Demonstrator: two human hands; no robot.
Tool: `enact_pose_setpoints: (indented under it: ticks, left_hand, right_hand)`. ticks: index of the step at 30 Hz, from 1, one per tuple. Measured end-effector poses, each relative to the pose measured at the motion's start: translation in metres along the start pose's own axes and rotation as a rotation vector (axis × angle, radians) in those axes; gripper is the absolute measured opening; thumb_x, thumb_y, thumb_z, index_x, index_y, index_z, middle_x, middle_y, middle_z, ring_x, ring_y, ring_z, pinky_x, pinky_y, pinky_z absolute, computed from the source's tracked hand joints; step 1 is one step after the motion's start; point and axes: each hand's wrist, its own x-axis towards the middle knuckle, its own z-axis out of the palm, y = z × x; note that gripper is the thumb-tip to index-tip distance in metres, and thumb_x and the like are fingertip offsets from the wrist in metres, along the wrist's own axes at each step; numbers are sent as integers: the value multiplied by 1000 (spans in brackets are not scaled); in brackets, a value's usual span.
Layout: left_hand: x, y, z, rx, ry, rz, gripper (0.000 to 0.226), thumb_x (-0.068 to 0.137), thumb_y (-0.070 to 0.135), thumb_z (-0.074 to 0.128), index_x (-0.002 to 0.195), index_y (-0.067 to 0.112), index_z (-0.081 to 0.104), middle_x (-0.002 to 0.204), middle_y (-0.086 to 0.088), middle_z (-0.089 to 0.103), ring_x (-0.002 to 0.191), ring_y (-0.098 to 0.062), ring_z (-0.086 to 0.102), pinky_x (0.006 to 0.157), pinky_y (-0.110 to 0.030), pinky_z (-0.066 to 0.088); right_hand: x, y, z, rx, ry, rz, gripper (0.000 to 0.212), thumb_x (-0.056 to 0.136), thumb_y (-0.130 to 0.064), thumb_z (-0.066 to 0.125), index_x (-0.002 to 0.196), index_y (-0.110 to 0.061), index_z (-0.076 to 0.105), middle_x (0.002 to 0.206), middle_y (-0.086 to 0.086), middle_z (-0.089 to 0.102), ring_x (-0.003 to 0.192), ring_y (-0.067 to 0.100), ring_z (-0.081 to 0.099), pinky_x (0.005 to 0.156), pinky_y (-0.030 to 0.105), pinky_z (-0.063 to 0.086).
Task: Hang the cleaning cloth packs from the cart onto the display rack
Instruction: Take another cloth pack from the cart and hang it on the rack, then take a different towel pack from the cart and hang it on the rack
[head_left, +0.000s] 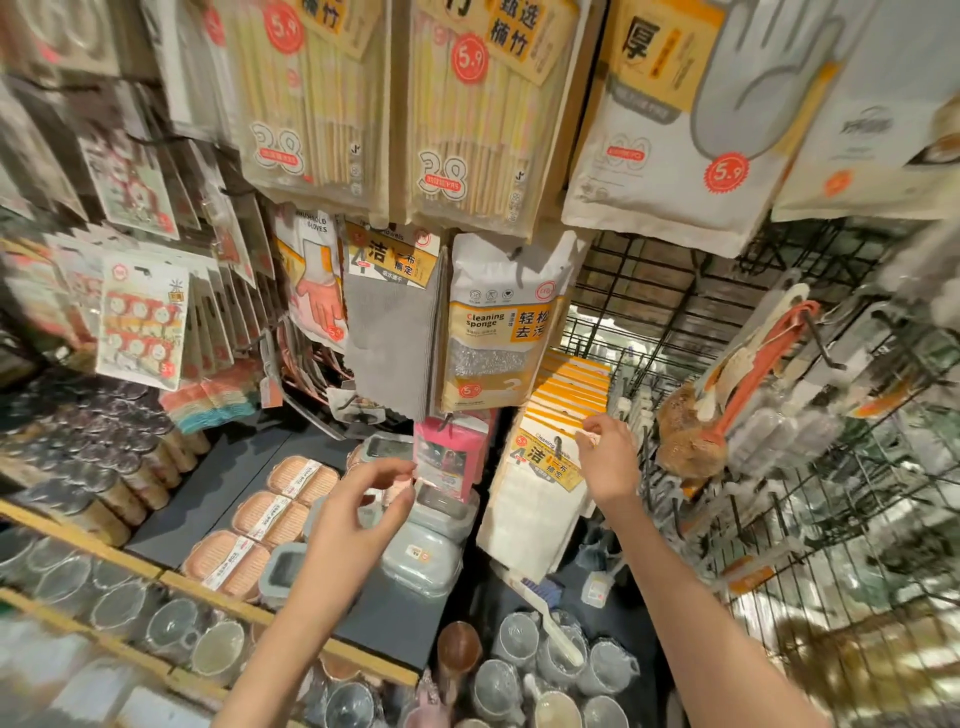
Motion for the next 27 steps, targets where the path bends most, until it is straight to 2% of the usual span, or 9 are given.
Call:
enact_pose_setpoints:
  ticks: [3,6,9,12,17,20,23,25,27]
  left_hand:
    - [-7,8,-3,29,42,39,20,89,14,64,104,28,64,103,16,65,98,8,55,84,-4,37]
    - [-21,14,-6,58,103,45,22,89,14,64,107,27,64,107,16,64,100,13,52,83,2,33]
    - [-40,21,-10,95,156,-9,26,89,16,64,112,28,61,111,15,63,106,3,54,90,-14,38]
    - [-68,26,-14,122,225,-41,26,91,18,62,113,32,58,114,14,61,108,-5,55,94,-27,41]
    - [-127,24,-25,177,378,-91,30,91,18,61,112,38,54,117,16,57,110,5,50,95,-28,41]
    - [-167,17,-39,218,490,-161,29,90,20,62,115,33,55,117,15,57,115,-8,50,99,-32,40]
    - [-210,17,-64,263,638,-232,30,90,21,63,117,32,55,114,17,56,115,-11,50,96,-28,38]
    - [-241,17,-83,308,728,-274,31,90,18,63,117,31,55,115,15,57,116,-14,50,98,-33,39]
    - [-272,19,-102,349,817,-313,32,89,15,64,118,26,57,115,12,57,115,-14,51,100,-36,38]
  right_hand:
    - [-18,-19,-16,220,-79,-127,22,93,-18,56,114,-10,58,121,7,55,117,24,48,101,41,39]
    - [-42,-39,-28,338,-175,-236,21,93,-22,57,113,-17,59,119,-2,56,117,19,50,101,42,40]
    - [-67,-60,-35,334,-268,-356,25,92,-30,56,116,-24,57,120,-5,55,117,14,48,98,37,42]
    - [-95,-79,-38,262,-361,-485,33,93,-33,55,122,-20,55,121,-2,55,114,15,49,90,25,37]
    - [-152,-96,-37,232,-549,-685,35,93,-33,54,124,-18,54,117,-5,53,112,12,48,86,18,34]
    - [-187,-108,-26,210,-661,-827,37,93,-35,53,126,-18,53,128,-2,52,123,14,43,97,21,31]
    - [-228,-133,-9,206,-746,-970,41,92,-37,54,129,-18,51,134,-1,50,129,16,38,104,22,24]
    - [-261,-151,2,204,-800,-1069,44,92,-38,54,130,-17,50,135,0,50,129,15,37,104,22,22]
    - [-298,-169,12,214,-850,-1141,48,92,-44,51,132,-18,49,137,-1,48,131,15,36,109,27,23]
